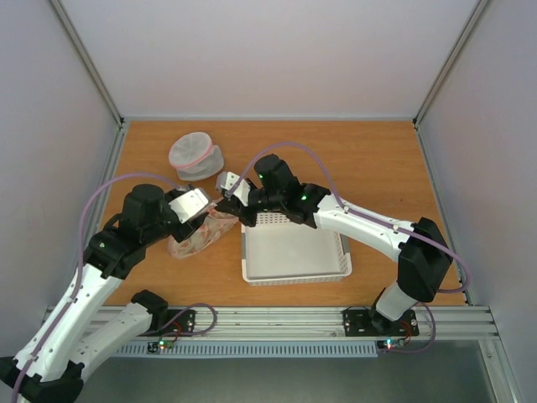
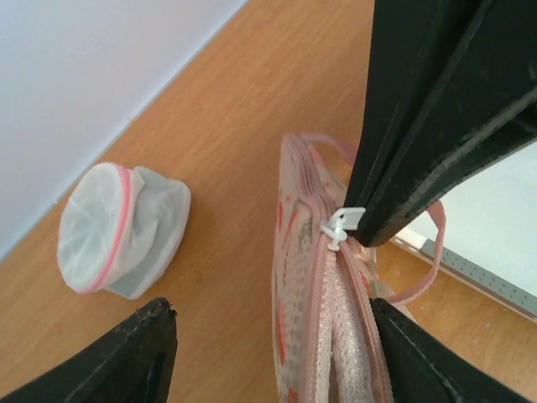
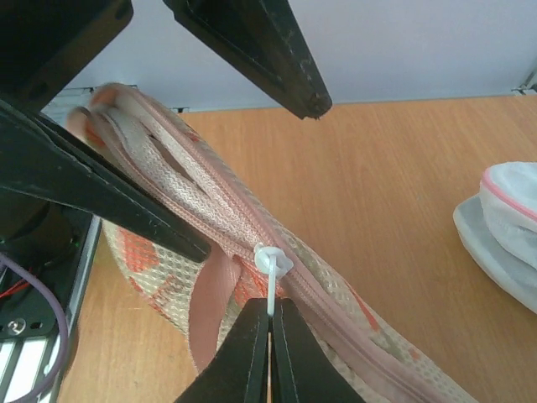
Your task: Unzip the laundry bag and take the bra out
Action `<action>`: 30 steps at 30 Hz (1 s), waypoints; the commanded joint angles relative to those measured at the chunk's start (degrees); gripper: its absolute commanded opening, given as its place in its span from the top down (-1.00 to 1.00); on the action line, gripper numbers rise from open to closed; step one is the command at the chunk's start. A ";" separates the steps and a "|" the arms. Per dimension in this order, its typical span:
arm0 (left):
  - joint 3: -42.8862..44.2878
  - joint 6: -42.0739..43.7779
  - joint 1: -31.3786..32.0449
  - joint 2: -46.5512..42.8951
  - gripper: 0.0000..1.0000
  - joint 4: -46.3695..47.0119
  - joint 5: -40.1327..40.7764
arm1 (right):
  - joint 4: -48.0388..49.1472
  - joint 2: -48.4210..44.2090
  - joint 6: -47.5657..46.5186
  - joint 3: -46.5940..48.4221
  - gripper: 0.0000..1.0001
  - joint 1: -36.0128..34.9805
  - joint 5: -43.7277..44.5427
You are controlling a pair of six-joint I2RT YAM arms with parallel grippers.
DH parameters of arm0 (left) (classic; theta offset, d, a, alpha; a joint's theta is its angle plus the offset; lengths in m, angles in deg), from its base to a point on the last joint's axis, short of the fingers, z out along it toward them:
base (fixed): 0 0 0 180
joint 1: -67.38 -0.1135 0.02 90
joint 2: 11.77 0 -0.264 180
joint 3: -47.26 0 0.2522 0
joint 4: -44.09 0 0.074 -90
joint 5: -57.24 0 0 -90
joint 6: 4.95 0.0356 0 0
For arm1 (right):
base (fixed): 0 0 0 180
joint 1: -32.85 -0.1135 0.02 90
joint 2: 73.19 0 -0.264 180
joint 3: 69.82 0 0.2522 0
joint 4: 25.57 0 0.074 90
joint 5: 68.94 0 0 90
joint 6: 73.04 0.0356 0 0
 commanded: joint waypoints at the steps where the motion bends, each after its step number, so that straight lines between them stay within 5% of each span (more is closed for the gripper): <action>1: 1.81 -1.67 -0.38 0.60 -0.17 -3.13 -1.81 | 1.63 -1.36 -2.71 0.21 0.98 -0.64 -3.76; 4: 1.94 -0.85 -0.40 1.45 0.00 -4.82 -3.67 | 1.61 -1.51 -3.52 -0.41 0.98 -0.94 -3.99; 10: 0.99 2.43 -0.38 0.56 0.96 -5.11 -4.85 | 2.75 -0.98 -2.71 -1.51 0.98 -0.39 -3.38; 24: -5.88 16.26 -0.38 -6.99 0.99 1.63 -2.72 | 4.53 1.30 1.68 -7.37 0.98 10.80 1.20; 30: -6.46 14.00 -0.40 -7.25 0.99 2.88 -2.09 | 4.12 2.10 2.24 -8.17 0.98 15.36 2.29</action>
